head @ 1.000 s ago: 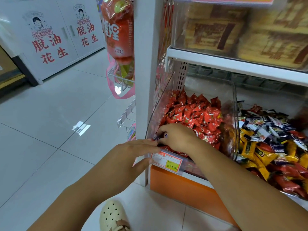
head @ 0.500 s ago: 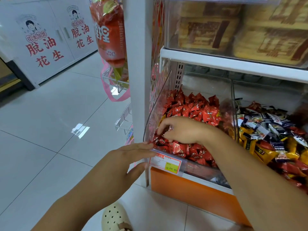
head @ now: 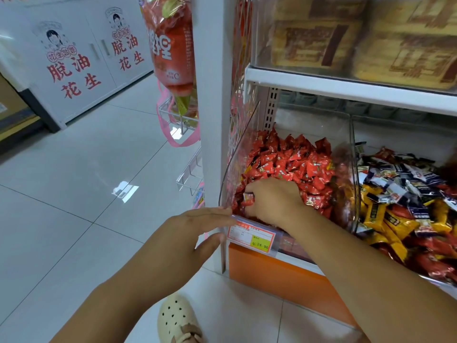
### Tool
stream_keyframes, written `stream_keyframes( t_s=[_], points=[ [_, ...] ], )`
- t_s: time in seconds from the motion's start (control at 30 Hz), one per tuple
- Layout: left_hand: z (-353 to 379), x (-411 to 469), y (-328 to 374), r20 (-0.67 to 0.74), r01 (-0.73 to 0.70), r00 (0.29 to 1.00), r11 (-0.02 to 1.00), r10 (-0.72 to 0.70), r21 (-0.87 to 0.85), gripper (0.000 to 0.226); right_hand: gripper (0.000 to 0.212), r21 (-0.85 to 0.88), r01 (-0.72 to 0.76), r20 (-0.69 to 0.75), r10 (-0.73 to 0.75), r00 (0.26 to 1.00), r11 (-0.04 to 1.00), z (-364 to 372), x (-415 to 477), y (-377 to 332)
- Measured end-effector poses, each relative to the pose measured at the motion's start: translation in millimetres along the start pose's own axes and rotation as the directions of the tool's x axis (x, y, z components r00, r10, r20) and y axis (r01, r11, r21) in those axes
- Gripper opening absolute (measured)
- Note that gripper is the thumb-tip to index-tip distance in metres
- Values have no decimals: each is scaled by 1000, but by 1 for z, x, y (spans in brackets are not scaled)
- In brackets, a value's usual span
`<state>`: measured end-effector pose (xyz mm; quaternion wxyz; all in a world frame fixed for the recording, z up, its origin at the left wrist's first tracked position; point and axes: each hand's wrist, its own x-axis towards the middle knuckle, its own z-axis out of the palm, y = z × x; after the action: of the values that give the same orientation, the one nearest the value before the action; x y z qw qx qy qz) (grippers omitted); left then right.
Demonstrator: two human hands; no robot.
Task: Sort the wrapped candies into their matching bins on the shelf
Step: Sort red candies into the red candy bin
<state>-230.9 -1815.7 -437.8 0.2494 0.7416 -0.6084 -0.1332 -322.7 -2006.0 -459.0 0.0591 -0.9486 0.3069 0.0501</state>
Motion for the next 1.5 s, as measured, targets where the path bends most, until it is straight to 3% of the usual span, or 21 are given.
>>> stream_keyframes(
  t_s=[0.1, 0.2, 0.3, 0.4, 0.53, 0.63, 0.87, 1.13, 1.3, 1.5],
  points=[
    [-1, 2, 2, -12, 12, 1000, 1000, -12, 11, 34, 41, 149, -113, 54, 106, 993, 982, -8, 0, 12],
    [0, 5, 3, -42, 36, 999, 998, -34, 47, 33, 54, 418, -197, 106, 167, 980, 887, -28, -3, 23],
    [1, 10, 8, -87, 72, 994, 995, -66, 70, 33, 41, 632, -194, 56, 205, 977, 750, -48, -13, 32],
    [4, 17, 18, -125, 95, 988, 993, -87, 63, 33, 25, 728, -155, -3, 230, 973, 668, -59, -27, 39],
    [13, 32, 38, -185, 63, 980, 995, -76, -76, 35, 22, 774, -93, -22, 173, 985, 626, -66, -43, 49],
    [21, 51, 51, -235, 53, 965, 963, -118, -265, 39, 23, 744, -15, -71, 101, 992, 668, -66, -51, 53],
    [30, 94, 70, -154, 138, 929, 701, -337, -699, 34, 21, 737, 78, -161, 62, 985, 671, -62, -59, 62],
    [28, 104, 69, -104, 128, 942, 627, -320, -768, 22, 23, 706, 124, -189, 17, 982, 697, -60, -58, 67],
    [30, 104, 69, -168, 104, 922, 640, -349, -761, 23, 29, 726, 81, -163, 56, 985, 683, -64, -59, 63],
    [36, 103, 70, -229, 43, 928, 695, -294, -718, 26, 22, 630, 130, -301, 86, 950, 765, -59, -59, 64]
  ],
)
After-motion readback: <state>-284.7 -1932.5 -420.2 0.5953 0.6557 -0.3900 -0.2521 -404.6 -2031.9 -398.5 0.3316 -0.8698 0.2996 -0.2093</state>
